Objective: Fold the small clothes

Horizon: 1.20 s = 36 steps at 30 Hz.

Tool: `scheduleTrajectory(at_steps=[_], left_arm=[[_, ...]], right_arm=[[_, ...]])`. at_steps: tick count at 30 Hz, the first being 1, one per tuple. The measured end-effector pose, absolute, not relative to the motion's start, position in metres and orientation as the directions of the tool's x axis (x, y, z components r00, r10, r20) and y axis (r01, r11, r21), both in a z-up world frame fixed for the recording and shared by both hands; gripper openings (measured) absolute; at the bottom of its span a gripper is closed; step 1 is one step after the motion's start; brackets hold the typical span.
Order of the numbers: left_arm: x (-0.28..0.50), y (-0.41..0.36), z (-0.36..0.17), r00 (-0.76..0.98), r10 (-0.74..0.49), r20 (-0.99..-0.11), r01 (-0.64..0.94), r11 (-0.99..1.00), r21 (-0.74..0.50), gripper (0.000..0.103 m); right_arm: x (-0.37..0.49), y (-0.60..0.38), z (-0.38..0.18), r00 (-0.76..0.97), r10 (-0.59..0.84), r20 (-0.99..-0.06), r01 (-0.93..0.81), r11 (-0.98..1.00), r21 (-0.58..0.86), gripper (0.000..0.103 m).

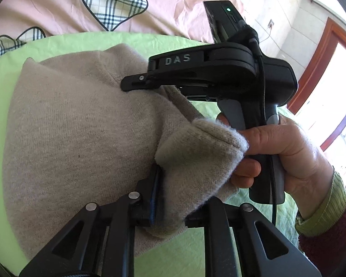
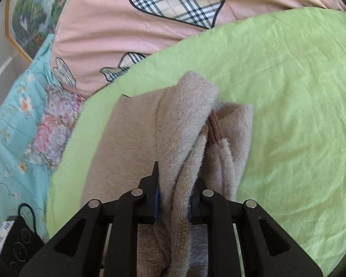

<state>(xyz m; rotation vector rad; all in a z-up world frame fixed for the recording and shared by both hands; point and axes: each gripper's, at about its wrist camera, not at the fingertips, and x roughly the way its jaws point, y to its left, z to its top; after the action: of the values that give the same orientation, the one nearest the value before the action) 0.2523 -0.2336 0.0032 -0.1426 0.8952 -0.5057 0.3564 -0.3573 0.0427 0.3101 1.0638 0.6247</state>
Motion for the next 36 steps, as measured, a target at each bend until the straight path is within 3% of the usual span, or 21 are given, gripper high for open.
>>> scheduleTrajectory(at_steps=[6,8,10,12,13,22,32,36], left_arm=[[0.239,-0.221,0.013,0.491,-0.518,-0.7,0.368,0.852,-0.372,0.032],[0.229,-0.215,0.018,0.49,-0.531,-0.692,0.378,0.844,-0.38,0.039],[0.219,-0.206,0.026,0.501,-0.53,-0.684,0.377,0.845,-0.378,0.05],[0.212,-0.193,0.031,0.522,-0.516,-0.679,0.357,0.855,-0.376,0.064],[0.209,-0.184,0.033,0.531,-0.511,-0.676,0.344,0.859,-0.379,0.065],[0.224,-0.112,0.034,0.582,-0.45,-0.677,0.203,0.887,-0.414,0.079],[0.311,-0.079,-0.013,0.482,-0.517,-0.707,0.071,0.827,-0.557,0.081],[0.344,-0.069,-0.041,0.433,-0.606,-0.667,0.014,0.745,-0.667,0.084]], right_arm=[[0.34,-0.375,0.055,0.399,0.568,-0.72,-0.295,0.823,0.486,0.037],[0.332,-0.38,0.06,0.417,0.536,-0.734,-0.274,0.844,0.46,0.049],[0.324,-0.383,0.064,0.43,0.512,-0.744,-0.261,0.859,0.44,0.07],[0.316,-0.386,0.066,0.43,0.524,-0.736,-0.257,0.852,0.457,0.073],[0.312,-0.388,0.066,0.424,0.535,-0.731,-0.252,0.845,0.473,0.075],[0.279,-0.384,0.052,0.385,0.444,-0.809,-0.261,0.893,0.367,0.077],[0.317,-0.378,0.046,0.337,0.587,-0.736,-0.206,0.809,0.551,0.077],[0.333,-0.379,0.028,0.298,0.618,-0.727,-0.143,0.782,0.607,0.077]])
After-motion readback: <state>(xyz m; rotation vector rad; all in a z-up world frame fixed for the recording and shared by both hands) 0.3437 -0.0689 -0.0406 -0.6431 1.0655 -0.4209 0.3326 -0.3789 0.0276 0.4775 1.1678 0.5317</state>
